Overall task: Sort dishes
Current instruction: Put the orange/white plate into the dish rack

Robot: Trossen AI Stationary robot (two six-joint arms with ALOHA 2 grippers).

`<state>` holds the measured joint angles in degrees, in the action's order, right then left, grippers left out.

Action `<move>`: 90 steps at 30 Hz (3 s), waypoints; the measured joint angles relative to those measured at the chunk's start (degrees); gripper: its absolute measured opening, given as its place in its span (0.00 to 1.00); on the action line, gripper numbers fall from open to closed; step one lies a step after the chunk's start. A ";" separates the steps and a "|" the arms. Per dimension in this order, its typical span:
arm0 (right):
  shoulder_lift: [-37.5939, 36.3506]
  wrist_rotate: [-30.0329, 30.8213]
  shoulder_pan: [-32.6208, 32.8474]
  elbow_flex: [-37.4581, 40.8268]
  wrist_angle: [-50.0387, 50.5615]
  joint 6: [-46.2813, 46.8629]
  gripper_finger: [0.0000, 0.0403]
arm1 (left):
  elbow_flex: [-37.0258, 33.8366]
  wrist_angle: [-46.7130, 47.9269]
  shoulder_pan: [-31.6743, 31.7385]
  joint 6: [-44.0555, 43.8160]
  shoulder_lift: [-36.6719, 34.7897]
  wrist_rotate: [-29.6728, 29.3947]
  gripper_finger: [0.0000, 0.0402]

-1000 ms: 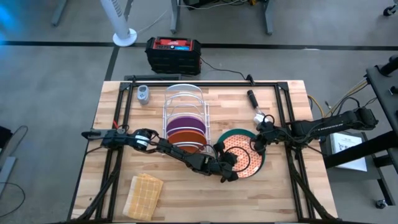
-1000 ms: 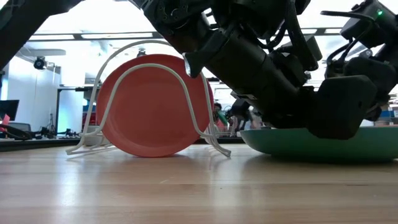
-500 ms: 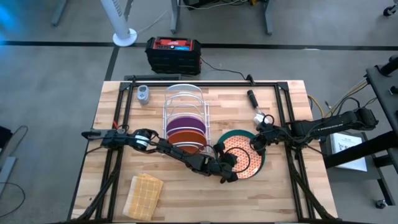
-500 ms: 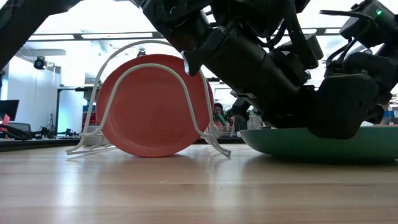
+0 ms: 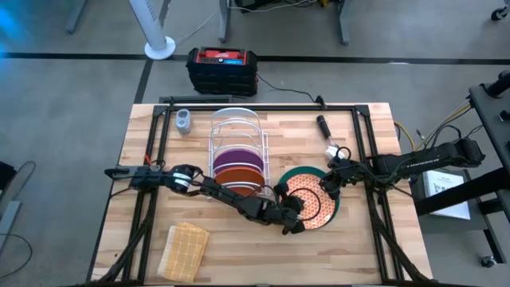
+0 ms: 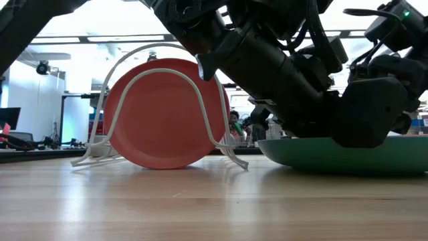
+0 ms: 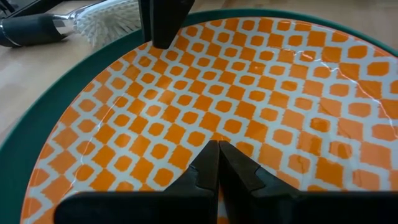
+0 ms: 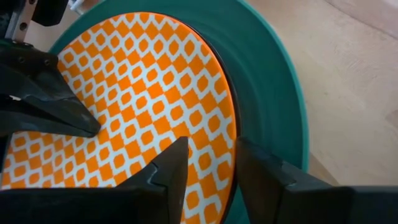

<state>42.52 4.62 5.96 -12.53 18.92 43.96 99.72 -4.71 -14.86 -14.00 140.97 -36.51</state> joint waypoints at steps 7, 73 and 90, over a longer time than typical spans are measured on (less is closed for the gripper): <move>0.00 0.31 -0.02 0.80 -0.89 -0.09 0.29 | 0.00 -0.02 0.29 -0.02 0.00 0.08 0.00; 0.24 7.25 0.02 2.14 -3.23 -15.56 0.02 | 0.03 -2.84 3.00 -0.15 0.10 2.37 0.00; -0.05 6.58 0.02 0.70 -0.91 -15.62 0.00 | -0.03 -4.55 3.02 0.67 0.11 3.10 0.00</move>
<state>42.47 11.20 5.98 -11.83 18.01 28.35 99.69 -9.26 -11.84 -13.33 141.08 -33.41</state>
